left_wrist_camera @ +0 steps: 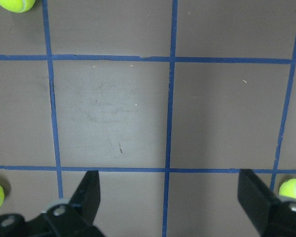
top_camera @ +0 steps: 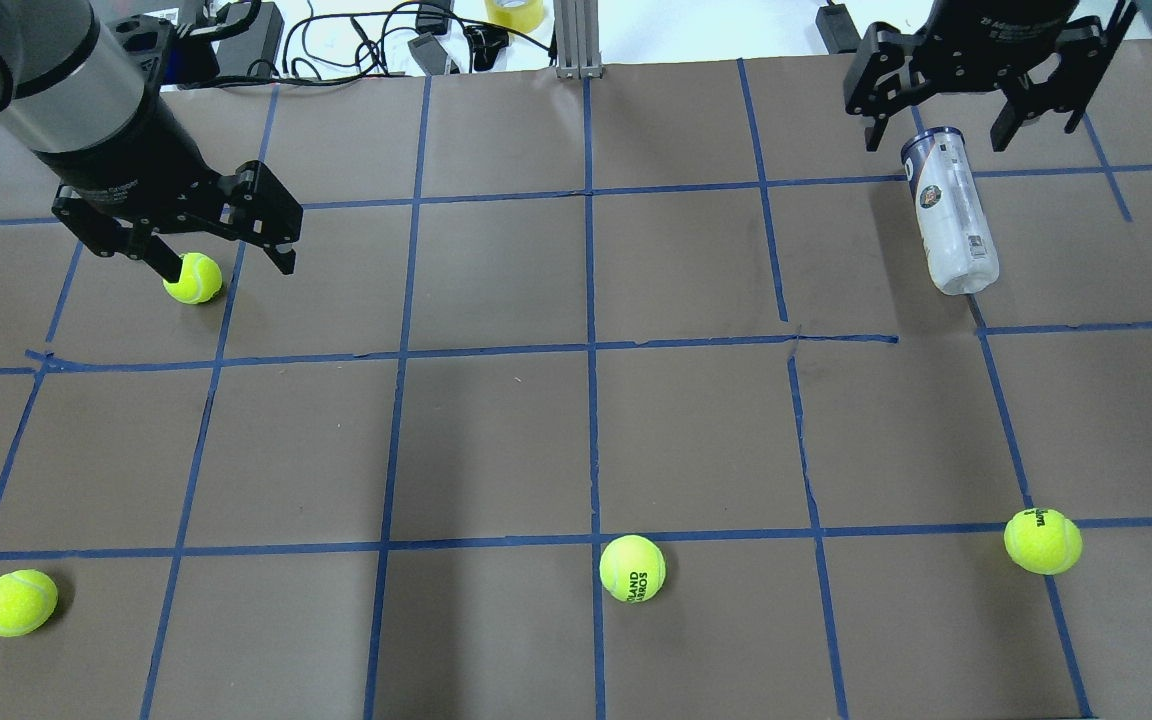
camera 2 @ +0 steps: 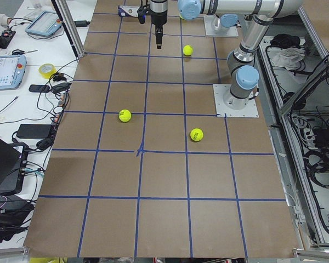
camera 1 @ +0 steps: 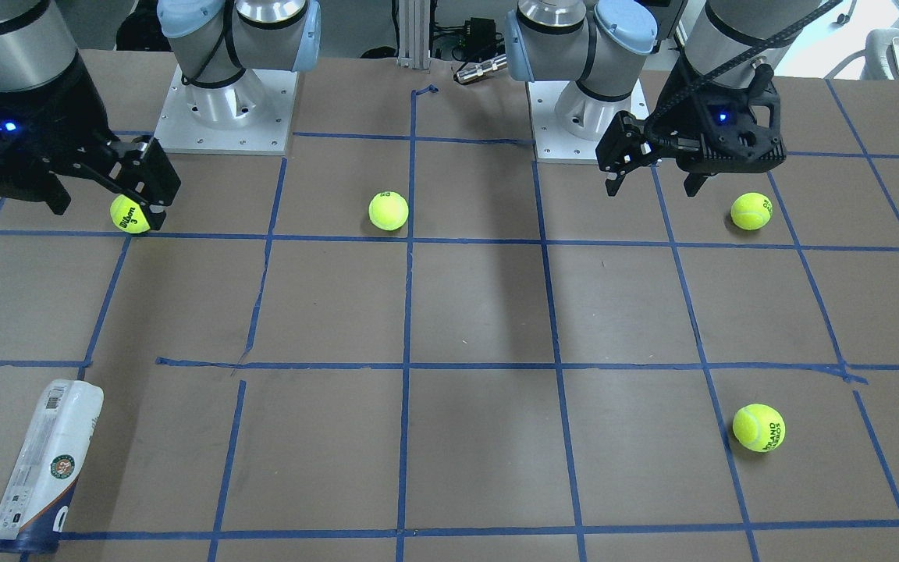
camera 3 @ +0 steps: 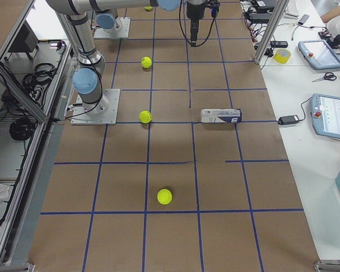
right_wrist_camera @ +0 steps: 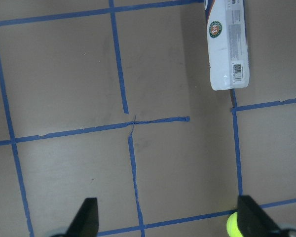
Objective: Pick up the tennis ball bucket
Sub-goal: 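Lower the right gripper over the white tennis ball tube and close on it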
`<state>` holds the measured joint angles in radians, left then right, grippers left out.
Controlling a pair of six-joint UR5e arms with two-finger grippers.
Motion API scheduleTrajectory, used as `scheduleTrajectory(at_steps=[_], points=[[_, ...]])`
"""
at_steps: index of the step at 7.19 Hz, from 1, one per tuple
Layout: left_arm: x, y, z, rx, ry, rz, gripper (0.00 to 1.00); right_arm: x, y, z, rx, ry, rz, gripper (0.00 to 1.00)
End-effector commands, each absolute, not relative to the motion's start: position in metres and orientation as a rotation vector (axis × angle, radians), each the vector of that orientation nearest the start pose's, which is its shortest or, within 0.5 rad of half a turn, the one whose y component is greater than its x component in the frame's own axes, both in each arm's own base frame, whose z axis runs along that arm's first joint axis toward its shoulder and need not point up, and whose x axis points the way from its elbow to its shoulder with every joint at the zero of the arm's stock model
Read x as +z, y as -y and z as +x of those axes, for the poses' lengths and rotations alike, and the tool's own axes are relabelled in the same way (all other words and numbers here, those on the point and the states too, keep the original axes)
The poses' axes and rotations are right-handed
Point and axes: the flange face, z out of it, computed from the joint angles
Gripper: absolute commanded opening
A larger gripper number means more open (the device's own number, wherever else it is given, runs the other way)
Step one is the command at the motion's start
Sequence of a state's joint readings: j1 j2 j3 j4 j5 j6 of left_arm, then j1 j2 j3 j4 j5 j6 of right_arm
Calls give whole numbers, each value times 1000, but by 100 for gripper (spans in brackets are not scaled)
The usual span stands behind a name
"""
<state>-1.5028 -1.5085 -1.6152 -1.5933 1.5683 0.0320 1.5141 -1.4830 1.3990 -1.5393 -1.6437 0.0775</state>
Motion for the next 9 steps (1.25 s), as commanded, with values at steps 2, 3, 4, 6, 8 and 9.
scheduleTrajectory(at_steps=[2, 3, 4, 6, 8, 9], points=[[494, 473, -101, 5, -3144, -58, 100, 495, 583, 19, -76, -3217, 226, 100], [494, 473, -101, 5, -3143, -58, 100, 471, 595, -19, -12, -3205, 316, 100], [493, 473, -101, 9, -3143, -58, 100, 434, 613, -47, 59, -3191, 369, 100], [494, 473, -101, 7, -3143, -58, 100, 349, 658, -65, 67, -3200, 241, 100], [493, 473, -101, 7, -3143, -60, 100, 300, 678, -74, 91, -3201, 94, 100], [493, 473, -101, 7, -3143, -60, 100, 270, 686, -81, 96, -3199, 67, 100]])
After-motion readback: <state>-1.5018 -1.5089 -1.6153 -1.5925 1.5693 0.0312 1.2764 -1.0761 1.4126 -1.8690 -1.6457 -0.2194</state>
